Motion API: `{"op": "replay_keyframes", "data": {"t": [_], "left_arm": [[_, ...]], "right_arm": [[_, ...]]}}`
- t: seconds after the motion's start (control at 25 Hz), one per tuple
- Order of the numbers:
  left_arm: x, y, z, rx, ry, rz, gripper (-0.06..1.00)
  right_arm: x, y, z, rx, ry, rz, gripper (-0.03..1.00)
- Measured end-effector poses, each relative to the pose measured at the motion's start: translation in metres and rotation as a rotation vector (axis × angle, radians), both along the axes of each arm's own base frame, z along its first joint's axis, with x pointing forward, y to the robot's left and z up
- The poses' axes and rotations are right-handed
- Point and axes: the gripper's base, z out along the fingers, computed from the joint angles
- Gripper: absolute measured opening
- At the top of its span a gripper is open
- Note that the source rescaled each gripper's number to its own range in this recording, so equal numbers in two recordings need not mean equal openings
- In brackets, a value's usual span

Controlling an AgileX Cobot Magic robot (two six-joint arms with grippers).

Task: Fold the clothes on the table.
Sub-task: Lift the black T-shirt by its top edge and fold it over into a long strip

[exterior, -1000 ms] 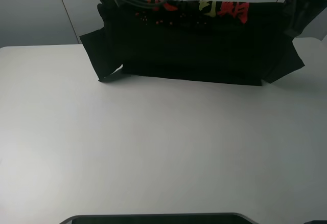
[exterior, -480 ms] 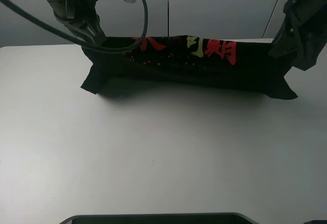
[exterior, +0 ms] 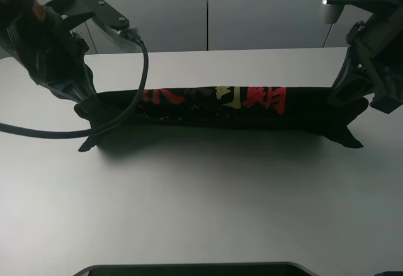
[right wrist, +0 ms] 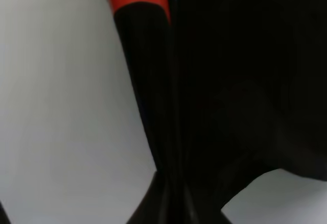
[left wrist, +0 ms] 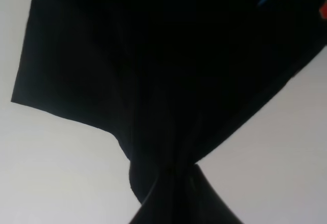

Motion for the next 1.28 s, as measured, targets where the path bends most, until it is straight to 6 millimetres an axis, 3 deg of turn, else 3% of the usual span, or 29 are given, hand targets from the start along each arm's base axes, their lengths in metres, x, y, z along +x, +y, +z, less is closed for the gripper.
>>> {"op": "replay_keyframes", "data": {"t": [0.16, 0.4, 0.56, 1.04, 1.12, 1.2, 1.28], "left_arm": [[-0.001, 0.001, -0.003, -0.028, -0.026, 0.007, 0.00], [0.011, -0.007, 0.000, -0.120, -0.159, 0.038, 0.00], [0.025, -0.010, -0.010, -0.113, -0.214, 0.087, 0.00], [0.079, -0.004, -0.075, -0.160, -0.215, 0.219, 0.01], [0.084, -0.005, -0.083, -0.172, -0.222, 0.218, 0.06], [0.087, -0.007, -0.086, -0.199, -0.239, 0.219, 0.20], [0.089, -0.009, -0.085, -0.230, -0.255, 0.236, 0.41]], "right_arm": [[-0.002, 0.000, -0.012, 0.016, 0.000, -0.068, 0.00], [0.014, 0.002, -0.009, 0.067, -0.158, -0.192, 0.00], [0.027, 0.004, -0.011, 0.095, -0.237, -0.255, 0.00], [0.078, 0.004, -0.082, 0.018, -0.270, -0.435, 0.00], [0.082, 0.004, -0.090, 0.009, -0.278, -0.448, 0.01], [0.087, 0.004, -0.095, 0.010, -0.295, -0.467, 0.08], [0.089, 0.004, -0.094, 0.020, -0.324, -0.478, 0.27]]}}
